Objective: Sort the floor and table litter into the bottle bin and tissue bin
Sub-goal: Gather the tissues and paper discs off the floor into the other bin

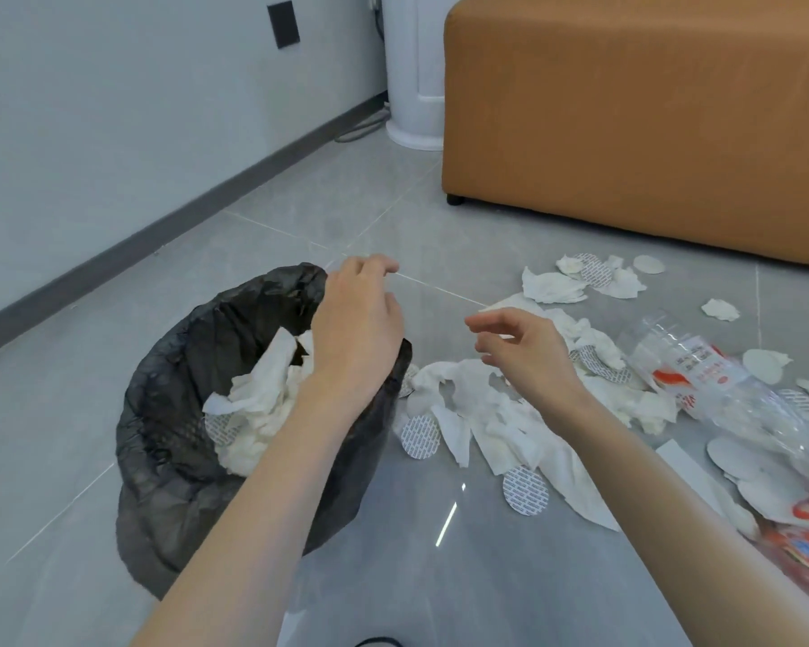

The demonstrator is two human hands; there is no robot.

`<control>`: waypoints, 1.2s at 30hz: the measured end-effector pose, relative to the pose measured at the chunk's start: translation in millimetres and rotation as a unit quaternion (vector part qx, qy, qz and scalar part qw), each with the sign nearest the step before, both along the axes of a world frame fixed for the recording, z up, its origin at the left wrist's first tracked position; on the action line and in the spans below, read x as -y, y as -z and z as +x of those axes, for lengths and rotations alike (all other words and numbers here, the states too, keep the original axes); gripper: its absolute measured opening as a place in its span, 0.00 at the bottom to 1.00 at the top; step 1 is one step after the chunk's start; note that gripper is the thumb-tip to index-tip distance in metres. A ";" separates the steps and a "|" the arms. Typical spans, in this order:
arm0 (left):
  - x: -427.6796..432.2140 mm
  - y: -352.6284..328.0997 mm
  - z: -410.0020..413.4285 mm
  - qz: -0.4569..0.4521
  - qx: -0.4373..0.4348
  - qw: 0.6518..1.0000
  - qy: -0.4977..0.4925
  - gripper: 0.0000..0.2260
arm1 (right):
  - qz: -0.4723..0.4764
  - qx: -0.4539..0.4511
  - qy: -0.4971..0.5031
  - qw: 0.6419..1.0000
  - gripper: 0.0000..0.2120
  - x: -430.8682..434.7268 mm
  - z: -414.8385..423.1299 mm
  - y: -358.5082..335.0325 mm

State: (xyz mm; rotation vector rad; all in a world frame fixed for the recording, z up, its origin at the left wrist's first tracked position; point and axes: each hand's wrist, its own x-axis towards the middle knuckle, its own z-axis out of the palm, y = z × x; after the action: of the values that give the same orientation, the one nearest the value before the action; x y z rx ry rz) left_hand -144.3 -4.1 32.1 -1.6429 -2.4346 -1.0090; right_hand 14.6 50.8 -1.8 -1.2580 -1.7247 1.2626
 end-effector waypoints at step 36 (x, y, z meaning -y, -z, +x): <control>-4.8 201.8 126.0 -0.311 0.072 0.939 0.128 0.27 | -0.078 0.429 -0.036 0.899 0.23 25.4 149.6 143.1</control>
State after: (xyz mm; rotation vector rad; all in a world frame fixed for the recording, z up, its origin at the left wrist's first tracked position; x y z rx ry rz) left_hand -18.3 0.7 -169.7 -2.1722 -2.8936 -0.3813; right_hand 164.2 25.4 -144.9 -2.0687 -2.2995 0.9379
